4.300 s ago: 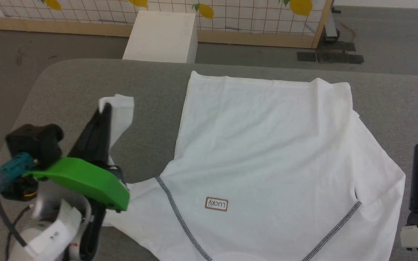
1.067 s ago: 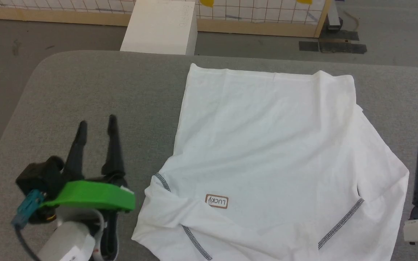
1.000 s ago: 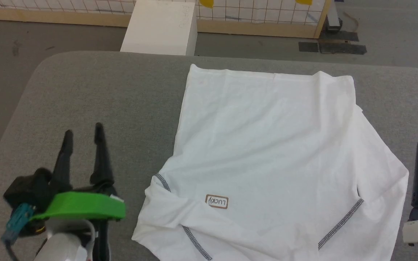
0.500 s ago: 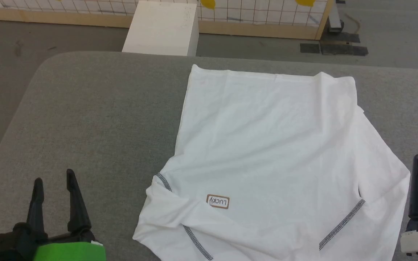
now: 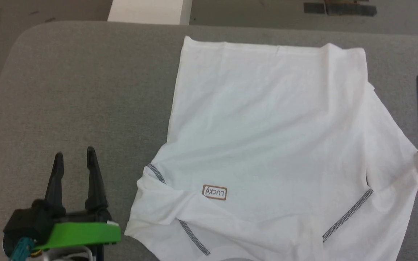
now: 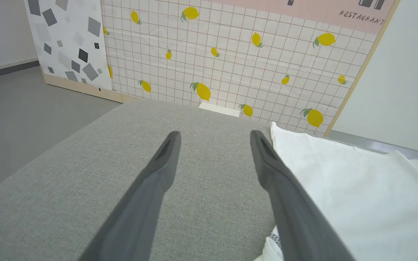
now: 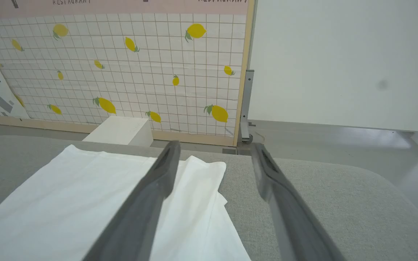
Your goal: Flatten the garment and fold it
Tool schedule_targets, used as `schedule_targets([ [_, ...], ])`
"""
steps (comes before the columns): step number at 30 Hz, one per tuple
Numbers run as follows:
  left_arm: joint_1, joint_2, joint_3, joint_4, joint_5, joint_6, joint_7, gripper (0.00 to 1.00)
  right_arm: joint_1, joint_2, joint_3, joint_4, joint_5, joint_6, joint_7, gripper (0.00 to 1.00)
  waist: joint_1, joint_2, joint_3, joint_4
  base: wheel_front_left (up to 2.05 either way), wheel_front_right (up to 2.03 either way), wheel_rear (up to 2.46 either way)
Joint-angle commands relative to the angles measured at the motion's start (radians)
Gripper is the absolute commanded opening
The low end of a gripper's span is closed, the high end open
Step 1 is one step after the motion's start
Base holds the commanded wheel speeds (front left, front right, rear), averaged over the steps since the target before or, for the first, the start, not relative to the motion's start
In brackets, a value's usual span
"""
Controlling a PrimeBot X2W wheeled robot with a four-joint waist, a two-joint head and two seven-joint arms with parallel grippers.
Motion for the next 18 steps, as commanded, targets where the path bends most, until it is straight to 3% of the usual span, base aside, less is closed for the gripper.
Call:
schedule_targets([
  [1,-0.03,-0.009,0.006,0.002,0.014,-0.01,-0.004,1.0,-0.053,-0.013,-0.004,0.022,0.024,-0.002,0.028,1.0,0.0,0.0,0.062,-0.01,0.0,0.0,0.0],
  [6,-0.074,-0.029,0.009,0.012,0.02,-0.036,-0.004,1.0,-0.172,-0.122,0.027,0.146,0.061,-0.002,0.165,1.0,0.0,0.0,0.124,-0.006,0.0,0.0,0.0],
  [12,-0.109,-0.048,0.006,0.03,0.031,-0.059,-0.004,1.0,-0.236,-0.198,0.018,0.283,0.107,-0.002,0.356,1.0,0.0,0.0,0.172,0.017,0.0,0.0,0.0],
  [18,-0.123,-0.06,0.012,0.043,0.036,-0.076,-0.004,1.0,-0.224,-0.252,0.036,0.331,0.143,-0.002,0.421,1.0,0.0,0.0,0.199,0.039,0.0,0.0,0.0],
])
